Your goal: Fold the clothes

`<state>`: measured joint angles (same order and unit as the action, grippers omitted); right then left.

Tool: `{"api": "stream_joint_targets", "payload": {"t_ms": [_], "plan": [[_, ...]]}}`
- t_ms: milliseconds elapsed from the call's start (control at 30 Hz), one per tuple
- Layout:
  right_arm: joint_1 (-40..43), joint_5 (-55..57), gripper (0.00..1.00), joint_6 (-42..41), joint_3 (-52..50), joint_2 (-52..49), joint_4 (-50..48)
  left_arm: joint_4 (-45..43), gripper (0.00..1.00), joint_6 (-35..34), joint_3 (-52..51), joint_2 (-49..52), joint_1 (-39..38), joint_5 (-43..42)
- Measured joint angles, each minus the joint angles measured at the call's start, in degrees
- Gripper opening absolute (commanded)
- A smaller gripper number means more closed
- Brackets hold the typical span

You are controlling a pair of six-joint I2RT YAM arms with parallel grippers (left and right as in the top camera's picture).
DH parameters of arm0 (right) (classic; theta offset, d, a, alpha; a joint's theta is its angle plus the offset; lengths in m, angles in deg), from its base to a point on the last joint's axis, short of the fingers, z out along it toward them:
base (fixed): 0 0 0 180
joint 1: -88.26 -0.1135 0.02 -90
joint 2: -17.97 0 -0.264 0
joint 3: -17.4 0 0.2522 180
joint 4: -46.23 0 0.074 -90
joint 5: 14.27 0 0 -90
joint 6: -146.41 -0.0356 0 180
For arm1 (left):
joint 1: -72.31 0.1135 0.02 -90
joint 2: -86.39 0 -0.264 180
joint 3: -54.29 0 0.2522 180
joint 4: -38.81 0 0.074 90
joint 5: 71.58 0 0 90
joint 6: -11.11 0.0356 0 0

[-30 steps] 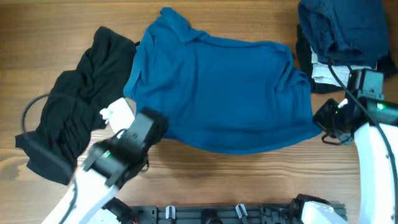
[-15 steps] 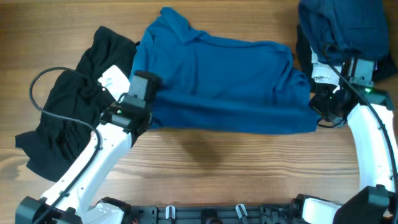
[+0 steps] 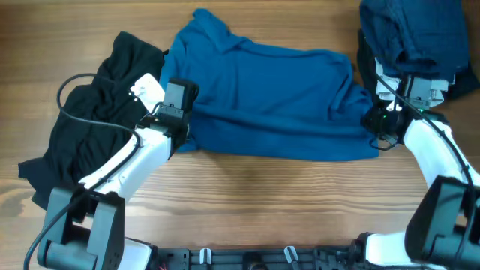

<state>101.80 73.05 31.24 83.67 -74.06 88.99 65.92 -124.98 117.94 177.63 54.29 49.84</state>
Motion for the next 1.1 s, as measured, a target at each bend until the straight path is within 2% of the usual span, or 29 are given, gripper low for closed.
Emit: {"api": "stream_joint_targets", "payload": {"t_ms": [33,67,100,133,200,267,333,433,533,633,700,800,900,967,1000,1033,1100], "plan": [[0.0,-0.28,0.16,0.0,-0.04,-1.14,-0.35,-0.55,0.29,0.0,0.0,0.0,0.11,0.0],[0.0,-0.35,0.37,0.15,-0.04,-1.81,-0.96,-0.83,0.42,0.02,0.0,0.0,0.15,0.02],[0.0,-0.5,0.67,0.31,-0.04,-2.29,-1.46,-1.05,0.59,0.26,0.0,0.0,0.15,0.02],[0.0,-0.63,0.9,0.72,-0.07,-2.58,-2.49,-1.31,0.77,0.57,0.0,0.0,0.2,0.07],[0.0,-0.74,1.0,1.62,-0.11,-2.58,-4.55,-2.1,0.85,0.72,0.0,0.0,0.2,0.22],[0.0,-0.76,1.0,2.54,-0.09,-2.58,-5.29,-3.45,0.88,1.64,-0.02,0.02,0.81,0.42],[0.0,-0.74,1.0,3.48,1.07,-2.6,-2.54,-6.08,0.89,6.67,0.02,0.04,2.58,0.35],[0.0,-2.08,0.97,5.88,7.45,-2.58,4.61,-2.8,0.89,16.31,3.08,0.17,4.79,-3.93],[-0.04,-5.88,0.83,9.64,15.52,-2.23,14.23,5.11,0.88,23.15,12.92,0.46,5.4,-10.88],[-2.23,-8.52,0.79,12.68,19.98,-2.1,19.58,5.25,0.88,29.35,19.85,0.48,5.38,-17.59],[-5.62,-9.2,0.76,13.31,20.13,-2.12,20.17,3.3,0.88,33.59,20.33,0.7,5.4,-20.74],[-10.01,-9.29,0.69,12.52,20.13,-2.12,19.56,-7.23,0.86,39.82,20.83,6.54,5.38,-26.03],[-12.76,-8.22,0.68,10.91,20.13,-2.12,18.53,-19.1,0.87,44.0,20.7,16.11,5.33,-28.65],[-14.45,-7.52,0.68,9.99,20.13,-2.19,18.16,-22.84,0.88,46.88,21.07,20.17,5.33,-29.9],[-15.15,-7.32,0.68,9.77,20.13,-2.21,18.16,-22.58,0.87,48.5,23.26,23.3,5.33,-30.77],[-15.72,-7.26,0.68,9.57,20.13,-2.23,18.16,-18.56,0.87,49.09,26.6,25.68,5.33,-31.58],[-16.13,-7.1,0.69,8.94,20.13,-2.25,18.23,-3.8,0.86,49.24,37.48,30.69,5.25,-33.09]]}}
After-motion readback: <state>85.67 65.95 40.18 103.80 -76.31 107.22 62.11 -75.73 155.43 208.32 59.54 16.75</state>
